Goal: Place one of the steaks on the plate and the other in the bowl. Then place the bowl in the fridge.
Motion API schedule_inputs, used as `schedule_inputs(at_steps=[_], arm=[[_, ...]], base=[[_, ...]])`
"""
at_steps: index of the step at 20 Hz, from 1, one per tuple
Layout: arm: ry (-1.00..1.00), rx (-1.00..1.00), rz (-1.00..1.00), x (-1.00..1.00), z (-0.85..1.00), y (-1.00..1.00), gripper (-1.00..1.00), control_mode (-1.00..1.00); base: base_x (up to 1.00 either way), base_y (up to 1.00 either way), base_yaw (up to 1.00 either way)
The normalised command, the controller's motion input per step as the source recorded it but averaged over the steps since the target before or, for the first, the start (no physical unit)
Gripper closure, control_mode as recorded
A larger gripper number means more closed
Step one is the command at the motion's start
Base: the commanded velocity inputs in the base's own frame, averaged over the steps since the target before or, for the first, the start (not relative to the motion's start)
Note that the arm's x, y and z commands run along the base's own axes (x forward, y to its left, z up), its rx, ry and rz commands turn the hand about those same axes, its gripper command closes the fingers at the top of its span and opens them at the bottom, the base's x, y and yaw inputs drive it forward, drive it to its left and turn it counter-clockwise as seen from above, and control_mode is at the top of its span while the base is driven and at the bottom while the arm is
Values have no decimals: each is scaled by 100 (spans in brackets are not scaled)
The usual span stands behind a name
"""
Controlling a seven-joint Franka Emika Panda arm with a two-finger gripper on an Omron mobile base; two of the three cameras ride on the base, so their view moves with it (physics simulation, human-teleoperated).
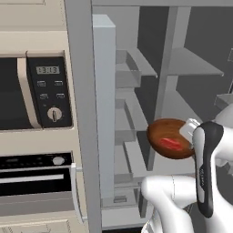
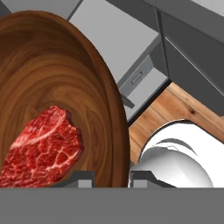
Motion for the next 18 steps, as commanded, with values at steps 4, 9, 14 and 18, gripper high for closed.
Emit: schedule_inputs(at_steps=[4,9,14,18], arm=[[0,0,-49,3,0,2,100,-100],[0,0,-56,0,0,-17,100,-100],[-7,1,-45,5,0,-16,100,-100],[-9,5,-26,26,0,0,100,-100]], base=[[0,0,0],[0,0,0],[0,0,0],[0,0,0]])
